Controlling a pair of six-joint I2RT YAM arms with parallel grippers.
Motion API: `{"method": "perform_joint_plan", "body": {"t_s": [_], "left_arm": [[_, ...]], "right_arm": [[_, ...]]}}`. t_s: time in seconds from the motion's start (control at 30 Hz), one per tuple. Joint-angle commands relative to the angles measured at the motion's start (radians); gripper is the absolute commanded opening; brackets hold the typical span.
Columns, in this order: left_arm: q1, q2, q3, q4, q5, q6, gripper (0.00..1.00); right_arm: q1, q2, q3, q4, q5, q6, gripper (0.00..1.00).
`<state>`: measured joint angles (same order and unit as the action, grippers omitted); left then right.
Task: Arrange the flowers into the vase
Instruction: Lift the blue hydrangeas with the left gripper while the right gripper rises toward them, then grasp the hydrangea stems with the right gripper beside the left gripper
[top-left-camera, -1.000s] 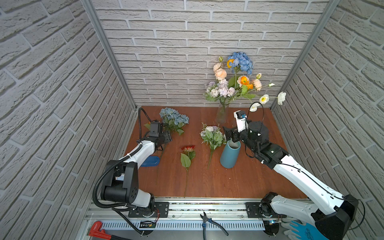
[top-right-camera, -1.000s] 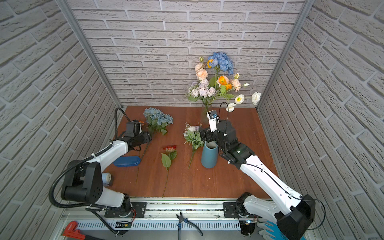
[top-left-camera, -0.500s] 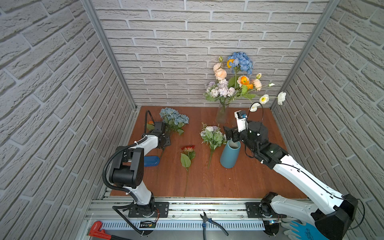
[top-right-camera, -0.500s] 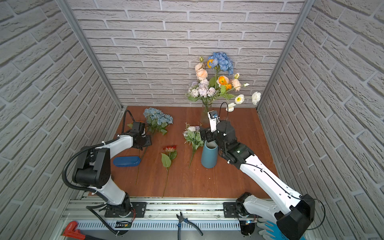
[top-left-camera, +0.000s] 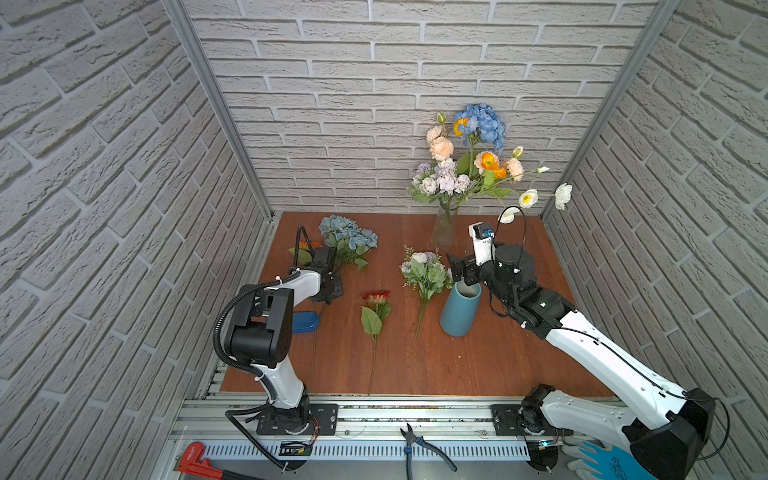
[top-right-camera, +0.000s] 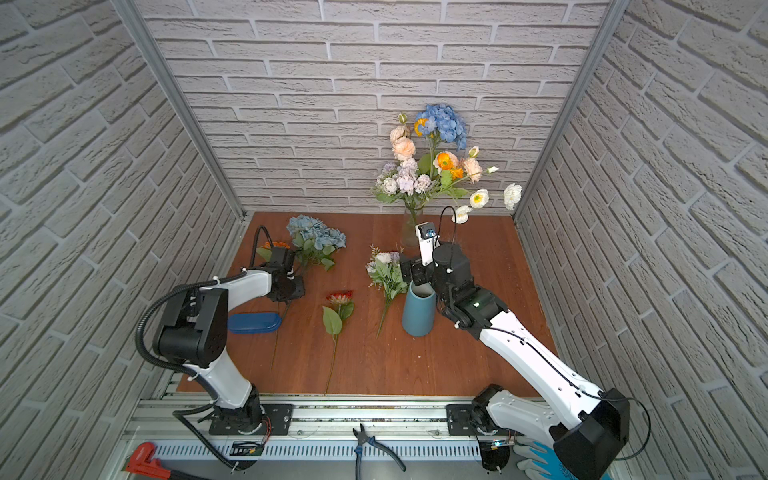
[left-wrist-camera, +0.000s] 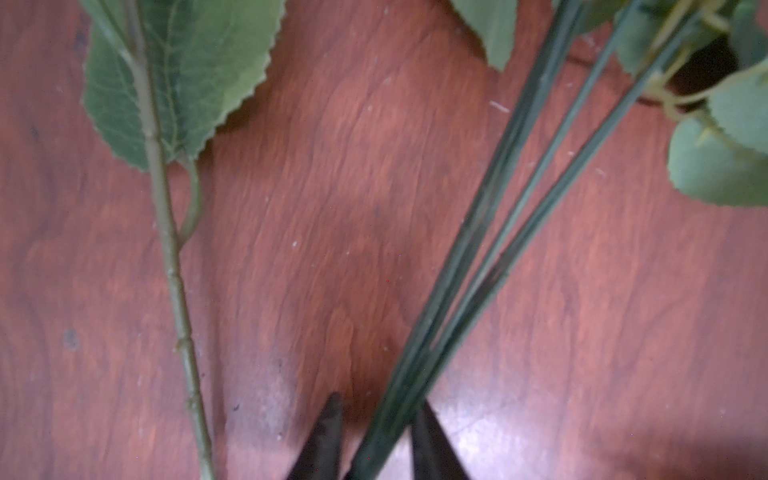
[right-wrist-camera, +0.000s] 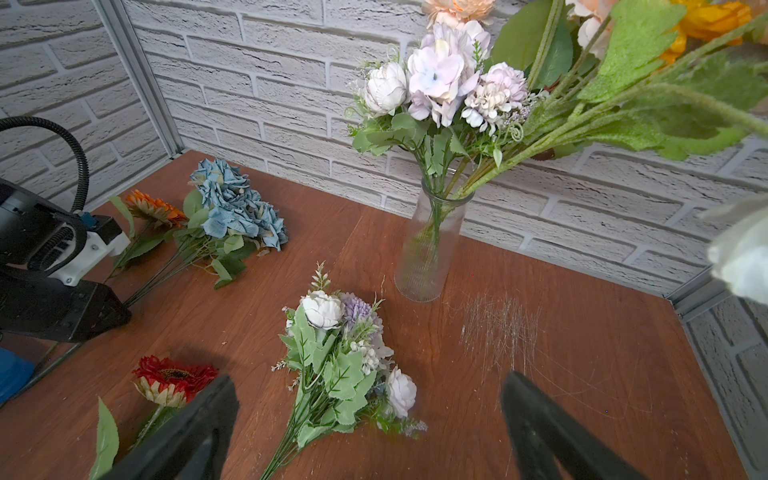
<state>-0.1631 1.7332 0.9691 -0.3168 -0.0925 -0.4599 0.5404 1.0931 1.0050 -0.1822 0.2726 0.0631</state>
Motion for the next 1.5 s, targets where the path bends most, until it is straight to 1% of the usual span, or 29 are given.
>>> {"method": "perform_joint_plan", "body": {"t_s": [0.0, 0.03, 0.07, 0.27, 0.43, 0.57, 0.67, 0.83, 0.9, 1.03, 1.17, 1.33, 1.47], "left_arm": [[-0.008, 0.006, -0.009, -0.006, -0.011, 0.003, 0.13], [-0.01, 0.001, -0.01, 0.001, -0.01, 0.002, 0.09], [-0.012, -0.005, -0.011, 0.009, -0.01, 0.002, 0.07], [-0.015, -0.009, 0.025, 0.058, 0.012, 0.025, 0.0], [-0.022, -0.007, 0.076, 0.088, 0.019, 0.052, 0.0], [-0.035, -0.04, 0.097, 0.11, 0.018, 0.066, 0.0], [-0.051, -0.102, 0.101, 0.131, 0.016, 0.074, 0.0], [-0.106, -0.248, 0.118, 0.18, 0.032, 0.098, 0.0], [-0.119, -0.309, 0.12, 0.221, 0.082, 0.1, 0.0], [-0.129, -0.429, 0.084, 0.397, 0.245, 0.072, 0.0], [-0.146, -0.506, 0.049, 0.582, 0.387, 0.03, 0.0], [-0.188, -0.527, 0.038, 0.759, 0.533, -0.024, 0.0], [-0.225, -0.493, 0.043, 0.89, 0.648, -0.1, 0.0]], "right_arm": [[0.001, -0.004, 0.007, 0.047, 0.006, -0.006, 1.0], [0.001, -0.005, 0.007, 0.047, 0.008, -0.007, 1.0], [0.001, -0.005, 0.007, 0.048, 0.007, -0.007, 1.0], [0.001, -0.009, 0.007, 0.062, 0.01, -0.006, 1.0], [0.001, -0.017, 0.009, 0.069, 0.009, -0.002, 1.0], [0.001, -0.02, 0.009, 0.07, -0.003, 0.004, 1.0], [0.001, -0.013, 0.013, 0.081, -0.046, 0.007, 1.0], [0.001, 0.023, 0.06, 0.073, -0.132, 0.015, 0.99], [0.001, 0.037, 0.084, 0.07, -0.173, 0.016, 0.97], [0.001, 0.06, 0.137, 0.069, -0.256, 0.031, 0.87], [0.002, 0.07, 0.18, 0.095, -0.332, 0.059, 0.84], [0.003, 0.076, 0.191, 0.198, -0.462, 0.101, 0.82], [0.003, 0.091, 0.193, 0.287, -0.55, 0.136, 0.79]]}}
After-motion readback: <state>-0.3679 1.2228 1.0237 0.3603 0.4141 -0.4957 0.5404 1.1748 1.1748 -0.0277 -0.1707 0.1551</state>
